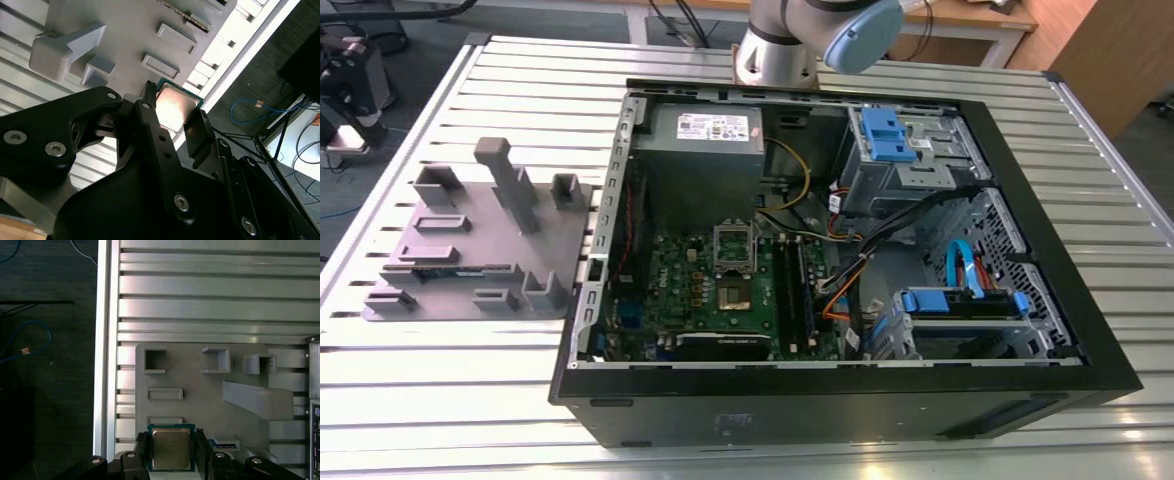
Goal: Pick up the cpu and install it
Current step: 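Pick up the cpu and move it towards the insertion slot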
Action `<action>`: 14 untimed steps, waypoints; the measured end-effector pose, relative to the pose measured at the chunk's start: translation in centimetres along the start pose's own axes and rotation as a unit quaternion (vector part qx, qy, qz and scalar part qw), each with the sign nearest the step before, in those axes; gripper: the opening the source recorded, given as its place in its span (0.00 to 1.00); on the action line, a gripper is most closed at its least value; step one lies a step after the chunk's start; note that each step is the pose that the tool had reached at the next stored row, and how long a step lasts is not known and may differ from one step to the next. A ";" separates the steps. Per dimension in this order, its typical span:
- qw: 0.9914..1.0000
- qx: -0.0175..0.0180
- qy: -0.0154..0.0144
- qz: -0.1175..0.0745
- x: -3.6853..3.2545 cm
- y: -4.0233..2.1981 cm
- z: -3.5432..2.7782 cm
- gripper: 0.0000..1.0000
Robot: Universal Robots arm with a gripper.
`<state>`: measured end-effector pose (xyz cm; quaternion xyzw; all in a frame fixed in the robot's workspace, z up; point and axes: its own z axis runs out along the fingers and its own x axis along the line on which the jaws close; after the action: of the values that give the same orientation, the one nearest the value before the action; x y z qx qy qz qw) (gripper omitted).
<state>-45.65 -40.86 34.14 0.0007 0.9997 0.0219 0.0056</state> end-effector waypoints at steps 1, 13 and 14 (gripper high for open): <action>1.000 0.000 0.000 0.000 0.00 0.01 -0.25 0.47; 1.000 0.000 0.000 0.000 -0.02 0.07 -1.60 0.47; 1.000 0.000 0.000 0.000 -0.02 0.07 -1.61 0.47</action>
<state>-45.65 -40.86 35.75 0.0007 0.9997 0.0218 0.0056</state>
